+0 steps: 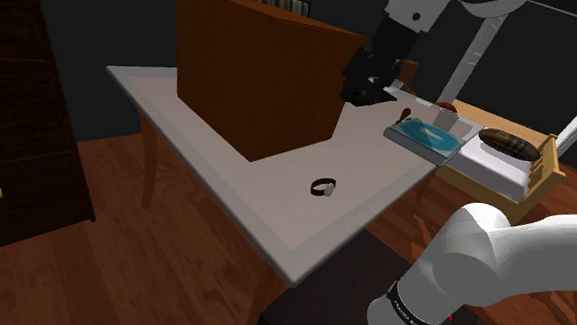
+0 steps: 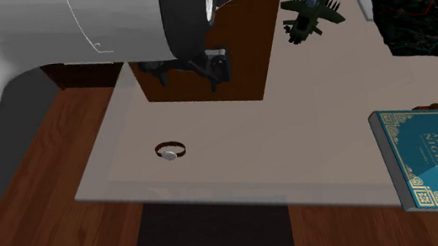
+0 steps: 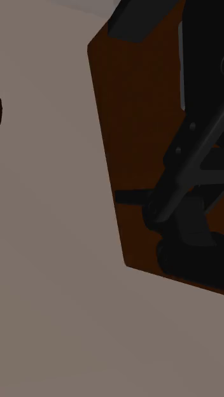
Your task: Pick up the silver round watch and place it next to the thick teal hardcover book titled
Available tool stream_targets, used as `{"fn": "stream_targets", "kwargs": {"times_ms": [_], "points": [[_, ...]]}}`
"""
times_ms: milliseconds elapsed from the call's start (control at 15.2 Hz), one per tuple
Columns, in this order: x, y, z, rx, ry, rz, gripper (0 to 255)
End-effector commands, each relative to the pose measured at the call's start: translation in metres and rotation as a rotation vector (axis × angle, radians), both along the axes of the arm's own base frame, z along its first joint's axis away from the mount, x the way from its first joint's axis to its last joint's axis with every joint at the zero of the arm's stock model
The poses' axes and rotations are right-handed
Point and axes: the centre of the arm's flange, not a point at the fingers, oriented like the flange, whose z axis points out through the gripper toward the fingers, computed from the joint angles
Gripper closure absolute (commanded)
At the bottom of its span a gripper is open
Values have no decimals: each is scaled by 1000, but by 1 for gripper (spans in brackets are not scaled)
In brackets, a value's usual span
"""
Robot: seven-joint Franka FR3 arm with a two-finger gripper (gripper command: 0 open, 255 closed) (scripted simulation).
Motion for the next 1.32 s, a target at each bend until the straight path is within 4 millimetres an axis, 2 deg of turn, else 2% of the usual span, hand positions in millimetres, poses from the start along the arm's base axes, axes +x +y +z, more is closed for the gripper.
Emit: {"fn": "stream_targets", "kwargs": {"times_ms": [0, 726, 1254], "points": [[0, 0, 0, 0, 0, 0, 0], [-10, 56, -130, -13, 170, -767, 0], [-10, 54, -170, -13, 170, -767, 0]]}}
